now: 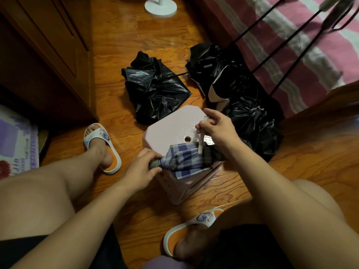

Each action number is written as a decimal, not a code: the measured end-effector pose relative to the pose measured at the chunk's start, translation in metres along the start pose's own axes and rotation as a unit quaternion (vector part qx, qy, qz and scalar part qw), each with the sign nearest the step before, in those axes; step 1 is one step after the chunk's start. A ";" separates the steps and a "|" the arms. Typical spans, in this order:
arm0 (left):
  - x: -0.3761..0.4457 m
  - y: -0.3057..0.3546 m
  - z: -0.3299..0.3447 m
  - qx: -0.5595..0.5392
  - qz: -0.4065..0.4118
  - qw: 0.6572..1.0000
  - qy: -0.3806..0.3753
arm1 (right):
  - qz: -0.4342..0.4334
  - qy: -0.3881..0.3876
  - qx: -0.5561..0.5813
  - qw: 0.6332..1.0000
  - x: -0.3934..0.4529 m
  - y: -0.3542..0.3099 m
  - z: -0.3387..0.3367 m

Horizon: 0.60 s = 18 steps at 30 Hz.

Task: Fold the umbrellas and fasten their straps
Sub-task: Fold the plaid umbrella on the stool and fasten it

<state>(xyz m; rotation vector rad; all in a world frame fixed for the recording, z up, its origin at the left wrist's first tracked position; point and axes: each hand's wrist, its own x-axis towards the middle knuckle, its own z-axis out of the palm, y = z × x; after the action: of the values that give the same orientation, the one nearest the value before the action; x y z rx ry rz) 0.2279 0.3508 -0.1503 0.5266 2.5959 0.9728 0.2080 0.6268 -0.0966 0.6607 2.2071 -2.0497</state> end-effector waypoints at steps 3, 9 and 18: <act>-0.004 0.004 0.001 0.028 -0.018 0.999 0.026 | 0.059 -0.003 -0.026 0.998 0.006 0.007 0.004; -0.003 0.034 0.009 0.088 0.125 0.987 0.038 | 0.085 -0.001 -0.035 0.996 0.012 0.011 0.005; 0.024 0.053 0.026 -0.058 -0.034 0.997 0.049 | -0.015 -0.015 -0.209 0.978 -0.009 -0.001 -0.008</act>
<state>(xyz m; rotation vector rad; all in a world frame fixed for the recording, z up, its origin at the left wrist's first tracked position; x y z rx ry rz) 0.2294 0.4134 -0.1373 0.3682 2.6045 1.1447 0.2174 0.6324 -0.0914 0.5488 2.5242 -1.5124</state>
